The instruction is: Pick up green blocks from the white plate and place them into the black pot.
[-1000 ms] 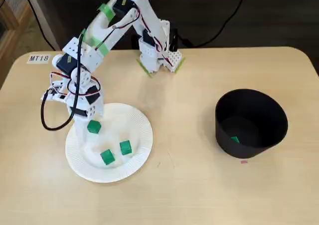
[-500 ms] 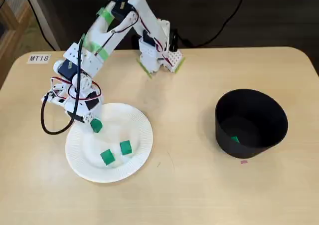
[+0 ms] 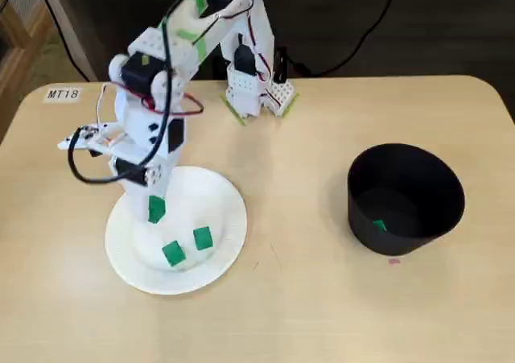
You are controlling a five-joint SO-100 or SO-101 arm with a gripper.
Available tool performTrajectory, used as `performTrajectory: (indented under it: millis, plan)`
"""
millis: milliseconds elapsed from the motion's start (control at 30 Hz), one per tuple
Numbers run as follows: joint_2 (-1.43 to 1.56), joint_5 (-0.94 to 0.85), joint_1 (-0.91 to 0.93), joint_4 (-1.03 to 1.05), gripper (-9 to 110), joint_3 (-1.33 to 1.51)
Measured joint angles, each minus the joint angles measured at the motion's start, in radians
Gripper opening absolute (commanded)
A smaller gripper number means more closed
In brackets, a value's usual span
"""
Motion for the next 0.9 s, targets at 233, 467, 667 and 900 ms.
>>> performTrajectory:
  millis: [233, 467, 667, 900]
  plan:
    - [0.216, 0.199, -0.373, 0.087, -2, 0.0]
    - [0.345, 0.364, -0.808, -0.129, -2, 0.221]
    - [0.433, 0.314, -0.928, -0.469, -2, 0.558]
    - [0.443, 0.268, -0.98, -0.706, 1, 0.756]
